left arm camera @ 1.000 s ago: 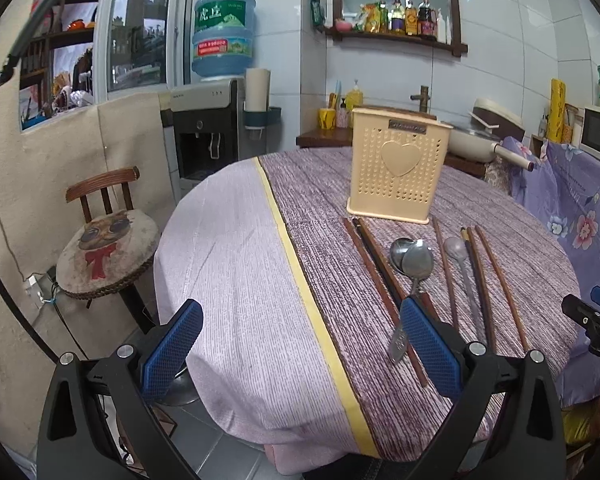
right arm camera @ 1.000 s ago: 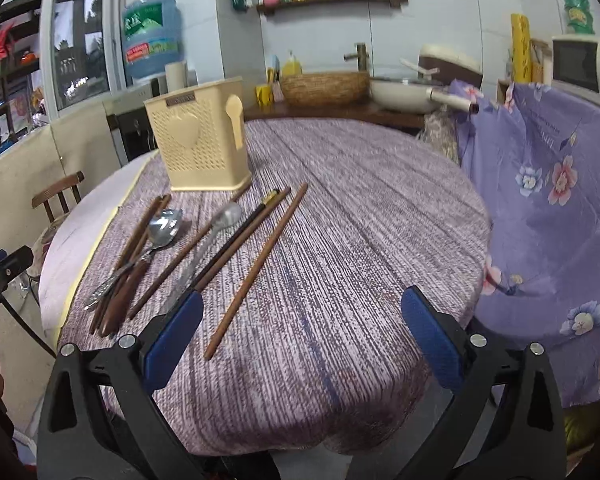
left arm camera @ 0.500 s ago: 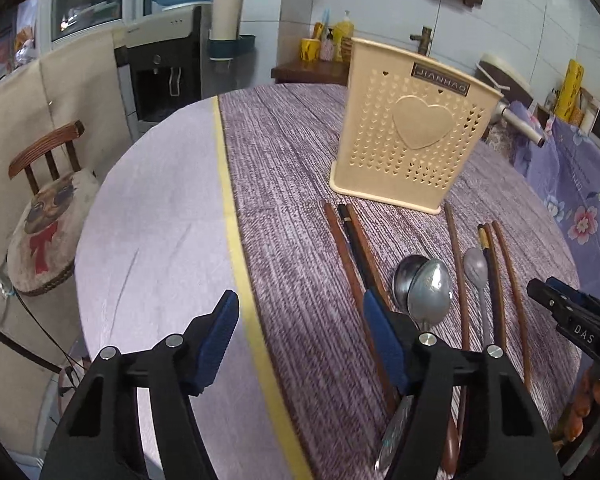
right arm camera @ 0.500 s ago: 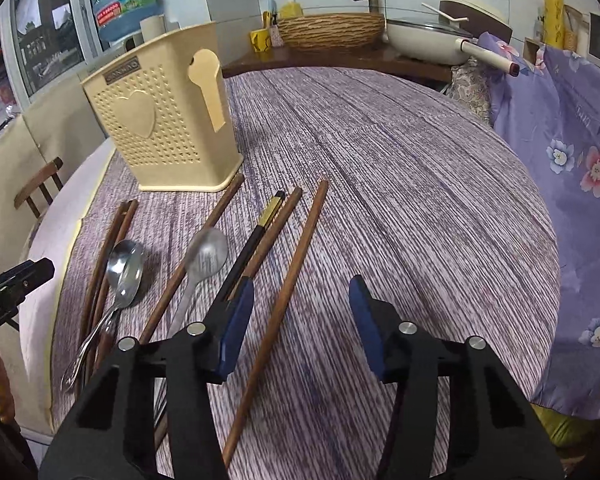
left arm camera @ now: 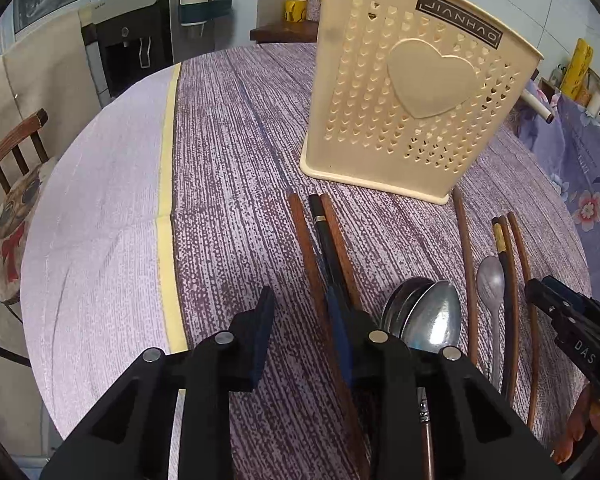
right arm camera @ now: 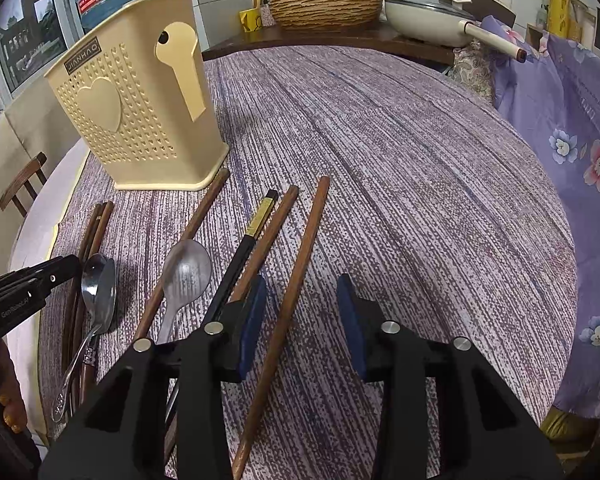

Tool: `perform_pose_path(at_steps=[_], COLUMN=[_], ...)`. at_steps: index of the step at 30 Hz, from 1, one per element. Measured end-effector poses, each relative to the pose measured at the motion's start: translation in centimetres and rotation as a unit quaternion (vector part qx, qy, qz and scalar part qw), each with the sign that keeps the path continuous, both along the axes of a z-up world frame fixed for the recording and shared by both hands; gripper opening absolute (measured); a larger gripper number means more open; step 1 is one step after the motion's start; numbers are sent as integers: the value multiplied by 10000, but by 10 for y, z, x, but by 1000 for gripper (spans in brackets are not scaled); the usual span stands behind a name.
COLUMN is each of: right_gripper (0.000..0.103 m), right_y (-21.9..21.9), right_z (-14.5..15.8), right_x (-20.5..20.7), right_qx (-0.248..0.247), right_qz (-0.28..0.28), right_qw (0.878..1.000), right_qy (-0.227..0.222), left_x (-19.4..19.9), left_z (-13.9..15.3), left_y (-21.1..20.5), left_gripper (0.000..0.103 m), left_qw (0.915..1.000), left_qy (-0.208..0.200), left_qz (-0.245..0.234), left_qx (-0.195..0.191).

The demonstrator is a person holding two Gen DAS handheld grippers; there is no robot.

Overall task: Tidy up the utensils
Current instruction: 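Lower the left gripper onto a brown chopstick while the right gripper grasps another chopstick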

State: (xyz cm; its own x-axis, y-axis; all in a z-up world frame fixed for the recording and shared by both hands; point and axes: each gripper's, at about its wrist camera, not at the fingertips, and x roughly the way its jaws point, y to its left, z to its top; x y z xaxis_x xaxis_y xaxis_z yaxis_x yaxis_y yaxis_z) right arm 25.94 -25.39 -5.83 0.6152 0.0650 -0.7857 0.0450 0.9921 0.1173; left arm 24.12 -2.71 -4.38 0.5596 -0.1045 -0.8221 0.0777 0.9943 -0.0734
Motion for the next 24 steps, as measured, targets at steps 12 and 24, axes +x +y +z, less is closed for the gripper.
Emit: perform_pose_path(at_steps=[12,24], right_gripper=[16,10], right_y=[2,11], right_z=[0,-1], right_x=[23,56], right_qx=[-42,-201], right_qz=[-149,-251], right_qw=[9999,9995], right_qy=[76,25], left_x=[30,44], left_z=[1,-1], left_y=[-7,-7], left_gripper=[18,9], left_qw=[9991,9990], left_qy=[122,69], left_qz=[94,225], left_qx=[384,370])
